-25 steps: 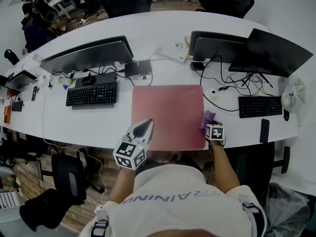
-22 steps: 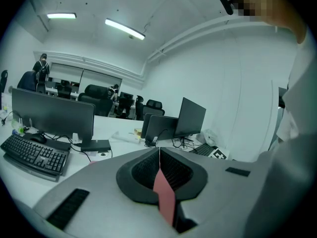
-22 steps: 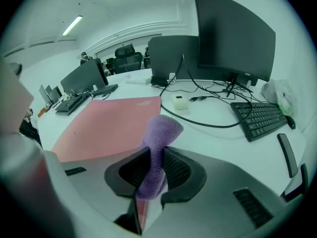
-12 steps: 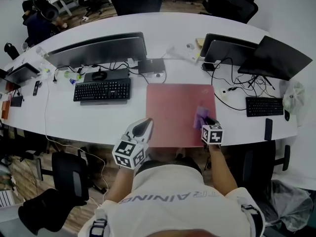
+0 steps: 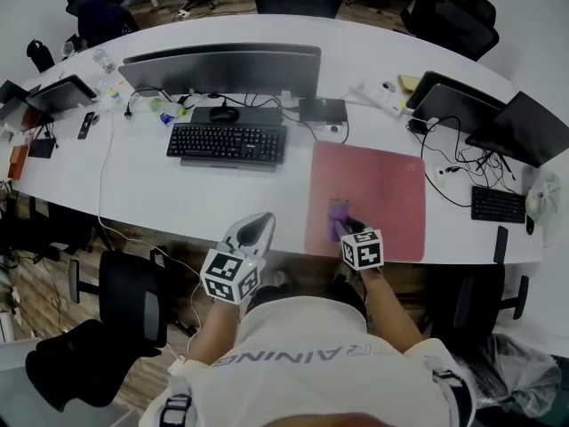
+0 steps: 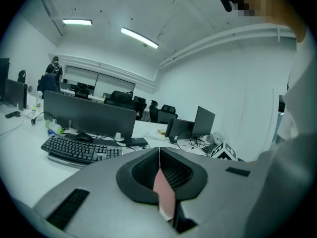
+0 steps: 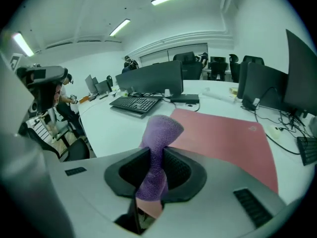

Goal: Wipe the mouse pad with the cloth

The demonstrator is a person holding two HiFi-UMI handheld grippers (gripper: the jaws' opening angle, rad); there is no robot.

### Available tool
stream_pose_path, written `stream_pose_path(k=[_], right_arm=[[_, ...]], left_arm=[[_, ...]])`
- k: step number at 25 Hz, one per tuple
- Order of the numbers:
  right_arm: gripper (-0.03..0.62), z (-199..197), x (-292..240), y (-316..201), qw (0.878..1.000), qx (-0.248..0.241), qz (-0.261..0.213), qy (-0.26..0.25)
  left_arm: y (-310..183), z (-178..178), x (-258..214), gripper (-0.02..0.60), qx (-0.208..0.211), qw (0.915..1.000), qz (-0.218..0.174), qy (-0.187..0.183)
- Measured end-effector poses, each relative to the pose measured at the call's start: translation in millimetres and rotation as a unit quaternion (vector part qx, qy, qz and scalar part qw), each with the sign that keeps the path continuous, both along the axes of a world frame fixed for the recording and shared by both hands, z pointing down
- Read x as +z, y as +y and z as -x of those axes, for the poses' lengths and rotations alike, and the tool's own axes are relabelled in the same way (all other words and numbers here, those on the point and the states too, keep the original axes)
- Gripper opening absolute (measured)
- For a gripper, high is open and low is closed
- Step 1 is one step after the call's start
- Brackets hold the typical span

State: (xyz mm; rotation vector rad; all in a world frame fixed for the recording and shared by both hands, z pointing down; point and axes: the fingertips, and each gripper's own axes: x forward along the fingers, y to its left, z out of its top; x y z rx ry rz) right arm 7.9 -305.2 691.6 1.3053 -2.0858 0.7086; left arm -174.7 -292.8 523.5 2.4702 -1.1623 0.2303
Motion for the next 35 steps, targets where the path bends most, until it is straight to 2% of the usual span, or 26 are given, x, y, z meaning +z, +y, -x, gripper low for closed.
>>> stream_pose_path(k=[6,9,12,17,22,28,35], right_arm=[[0.094,81,34,15,0.998,-0.057,0.04,0.002],[0.094,99,52,21,0.996,-0.072,0.061,0.01],[0.094,102,70,23,0.994,-0.075,0.078,0.02],[0.094,87,85,29,0.994,-0.059,0.09,0.02],[0.094,67,87,27,0.994,-0.045,0.095,0.013],[0.094,19,85,41,0.995,-0.029,0.097,0.008],[0.094,-57,86,55,0.995,-0.008,0.1,0.01]], left_arm=[[11,58,13,0.032,-0.03,0.9995,0.012,0.003],[15,68,18,0.032,-0.032,0.9993,0.017,0.005],[16,69,18,0.032,-0.029,0.9994,0.019,0.008],[20,57,20,0.032,-0.019,0.9996,0.023,0.002],[22,21,15,0.032,0.0,0.9998,0.022,-0.002],[35,-25,12,0.032,0.005,0.9996,0.026,-0.005],[49,-85,1,0.032,0.01,0.9998,0.017,-0.005]])
